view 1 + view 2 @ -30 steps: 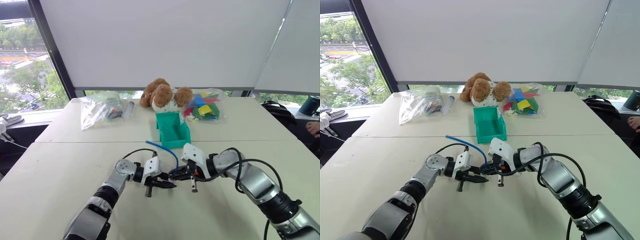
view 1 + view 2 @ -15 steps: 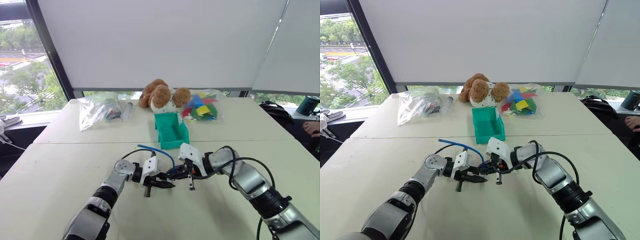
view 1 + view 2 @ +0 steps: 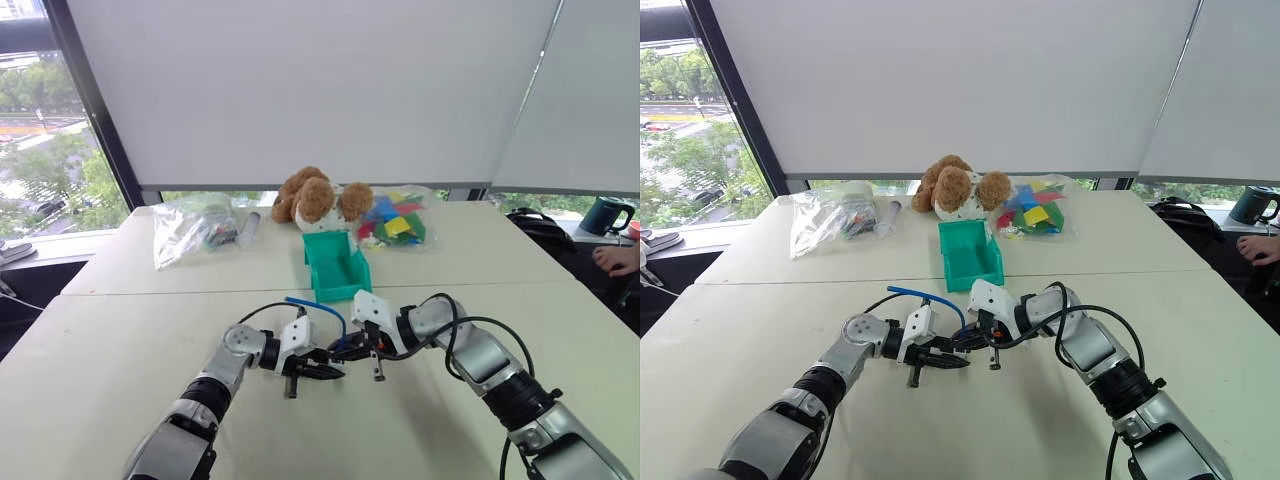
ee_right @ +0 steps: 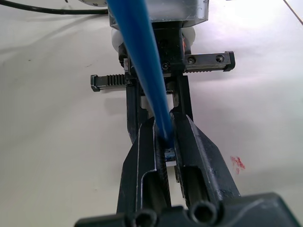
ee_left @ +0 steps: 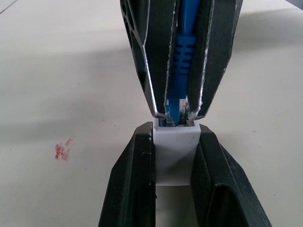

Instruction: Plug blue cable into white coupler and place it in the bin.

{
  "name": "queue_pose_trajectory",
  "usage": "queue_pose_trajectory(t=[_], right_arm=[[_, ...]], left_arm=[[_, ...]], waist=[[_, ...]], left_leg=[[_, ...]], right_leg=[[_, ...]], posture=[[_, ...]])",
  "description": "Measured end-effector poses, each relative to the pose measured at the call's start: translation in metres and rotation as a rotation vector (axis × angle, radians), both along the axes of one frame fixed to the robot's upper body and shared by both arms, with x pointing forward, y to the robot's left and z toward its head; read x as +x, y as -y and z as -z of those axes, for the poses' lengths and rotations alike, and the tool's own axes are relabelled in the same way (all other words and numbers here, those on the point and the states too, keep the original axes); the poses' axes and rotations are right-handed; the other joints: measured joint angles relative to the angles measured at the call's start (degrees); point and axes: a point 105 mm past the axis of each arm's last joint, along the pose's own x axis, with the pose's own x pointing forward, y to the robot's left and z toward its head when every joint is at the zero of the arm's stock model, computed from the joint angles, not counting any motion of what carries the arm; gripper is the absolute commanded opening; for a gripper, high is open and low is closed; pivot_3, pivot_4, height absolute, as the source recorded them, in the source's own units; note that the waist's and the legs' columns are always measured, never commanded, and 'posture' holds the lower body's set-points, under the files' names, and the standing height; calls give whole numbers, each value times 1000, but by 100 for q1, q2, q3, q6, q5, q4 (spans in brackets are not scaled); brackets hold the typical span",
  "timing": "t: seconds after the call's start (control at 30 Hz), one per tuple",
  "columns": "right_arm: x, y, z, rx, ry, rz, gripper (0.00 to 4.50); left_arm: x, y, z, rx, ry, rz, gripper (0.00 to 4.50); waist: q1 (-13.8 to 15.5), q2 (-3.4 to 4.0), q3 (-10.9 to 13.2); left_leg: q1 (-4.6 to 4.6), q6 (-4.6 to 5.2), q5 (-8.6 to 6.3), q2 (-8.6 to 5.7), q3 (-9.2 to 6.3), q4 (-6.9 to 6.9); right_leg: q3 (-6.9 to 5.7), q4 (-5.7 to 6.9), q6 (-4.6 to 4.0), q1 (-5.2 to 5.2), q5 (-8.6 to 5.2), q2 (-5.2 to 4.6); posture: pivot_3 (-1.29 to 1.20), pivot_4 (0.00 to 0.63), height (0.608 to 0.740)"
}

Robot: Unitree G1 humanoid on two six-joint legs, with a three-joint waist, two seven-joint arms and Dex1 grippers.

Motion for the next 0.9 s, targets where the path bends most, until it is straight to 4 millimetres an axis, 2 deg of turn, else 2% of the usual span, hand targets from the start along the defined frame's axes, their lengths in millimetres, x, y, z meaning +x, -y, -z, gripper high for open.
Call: queue_pose_trajectory(t=[0.2,0.3,0.47,0.7,0.9], right_arm=[[0,-2,0,23,-35,32,0],[-2,-3,0,19,-39,28,0],[-5,-6,-1,14,-45,24,0],[-4,-6,-5,26,-64,45,0],[2,-3,-13,102,-156,138,0]], left_arm=[[0,-2,0,6,-6,-6,442],[-1,-2,-1,6,-7,-1,1778],[-1,-11,-1,28,-13,-17,4394],[-1,-32,-11,29,10,-68,4453],[10,-54,-32,-34,29,-200,4453]], waist=[[-21,-3,-16],[-10,-2,-16],[22,0,-14],[18,3,-12],[22,7,3]], left_leg=[[2,0,-1,5,0,-6],[1,0,-1,4,0,-15],[-2,0,-1,-2,0,-21],[-6,0,-1,-1,0,-32],[-20,-1,0,-8,1,-46]], right_leg=[[1,0,-4,-3,-2,0],[1,-1,-8,-7,-4,-2],[1,-3,-10,-10,-5,-10],[3,-6,-13,-20,-7,-26],[7,-8,-12,-39,-6,-46]], posture=[[0,150,740],[0,150,740],[0,150,740],[0,150,740],[0,150,740]])
